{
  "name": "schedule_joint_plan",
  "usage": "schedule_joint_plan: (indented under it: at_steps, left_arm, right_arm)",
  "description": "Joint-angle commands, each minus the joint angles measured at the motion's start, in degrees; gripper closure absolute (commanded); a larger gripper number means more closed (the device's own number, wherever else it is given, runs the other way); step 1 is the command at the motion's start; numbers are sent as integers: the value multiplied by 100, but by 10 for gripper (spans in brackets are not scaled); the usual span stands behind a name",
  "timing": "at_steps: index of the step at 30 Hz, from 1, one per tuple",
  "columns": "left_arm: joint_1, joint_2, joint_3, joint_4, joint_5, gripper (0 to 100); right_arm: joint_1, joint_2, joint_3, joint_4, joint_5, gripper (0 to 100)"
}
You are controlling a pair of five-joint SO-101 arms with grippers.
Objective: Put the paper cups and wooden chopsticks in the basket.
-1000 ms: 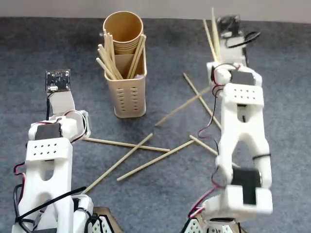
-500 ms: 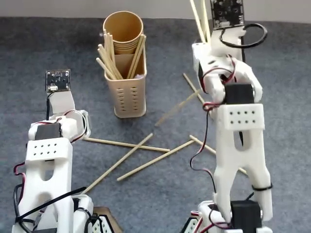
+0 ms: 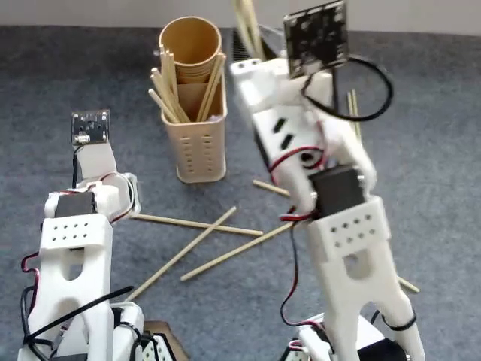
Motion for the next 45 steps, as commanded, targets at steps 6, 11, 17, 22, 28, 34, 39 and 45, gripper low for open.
schedule_joint_plan:
  at_steps: [6, 11, 17, 22, 28, 34, 39, 45]
  left_arm:
    - [-48, -84, -13, -88, 44, 783]
    - [-40, -84, -4, -88, 35, 783]
    - [-40, -84, 4, -88, -176, 783]
    - [-40, -84, 66, -88, -176, 783]
    - [-40, -84, 92, -88, -185, 783]
    - [-40, -84, 92, -88, -185, 783]
    - [-40, -84, 92, -88, -185, 783]
    - [-40, -84, 101, -114, -193, 783]
  right_arm:
    - [-673, -163, 2255, -3565, -299, 995]
    - [-884, 356, 2422, -4409, -299, 995]
    - [-1165, 1385, 1596, -4488, -308, 995]
    - [-1156, 2255, 1007, -4462, -308, 995]
    - [-1024, 2791, 769, -4435, -281, 935]
    - [-1051, 2782, 743, -3899, -290, 846]
    - [-1033, 2527, 778, -3837, -281, 846]
    - [-1015, 1798, 936, -3741, -273, 846]
